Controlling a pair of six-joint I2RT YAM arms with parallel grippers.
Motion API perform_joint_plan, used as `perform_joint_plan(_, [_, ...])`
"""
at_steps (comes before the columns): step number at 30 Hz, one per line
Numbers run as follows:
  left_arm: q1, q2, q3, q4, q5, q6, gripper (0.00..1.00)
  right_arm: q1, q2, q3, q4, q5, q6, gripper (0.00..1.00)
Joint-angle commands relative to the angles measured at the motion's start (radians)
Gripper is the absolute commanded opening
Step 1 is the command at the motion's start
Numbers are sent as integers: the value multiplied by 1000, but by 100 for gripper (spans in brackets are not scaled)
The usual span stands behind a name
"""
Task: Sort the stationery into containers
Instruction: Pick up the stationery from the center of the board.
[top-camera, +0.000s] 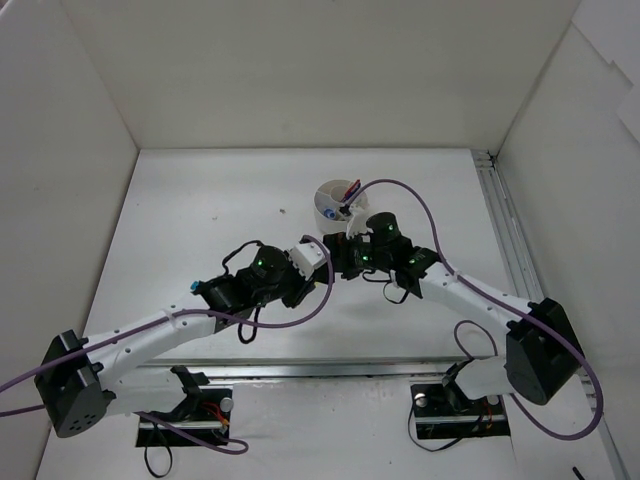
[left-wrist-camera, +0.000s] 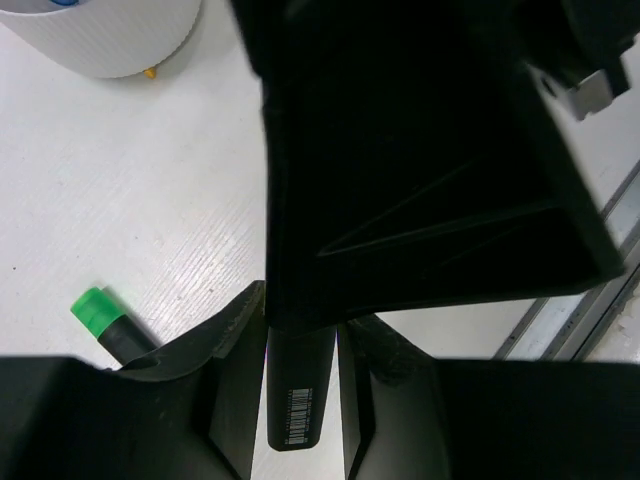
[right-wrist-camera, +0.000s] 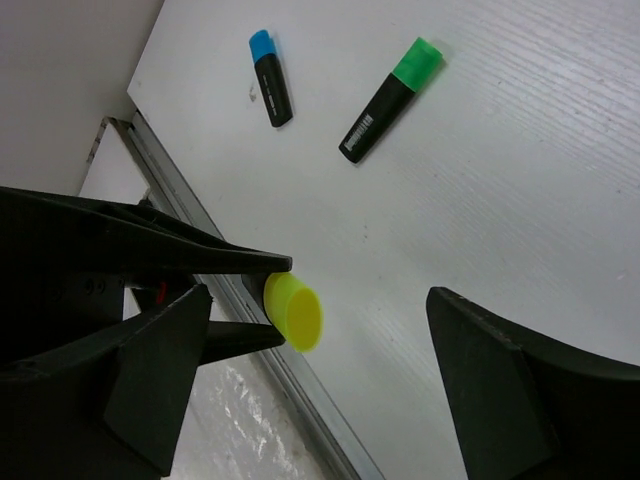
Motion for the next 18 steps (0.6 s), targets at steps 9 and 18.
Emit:
perform_joint_plan(9, [-22,-52,36,100,-58,32,0,16,35,41,106,-54,62,43])
perform_joint_plan(18, [-31,-56,41,128,-87,31,0,18,12,28,183,-74,67,0])
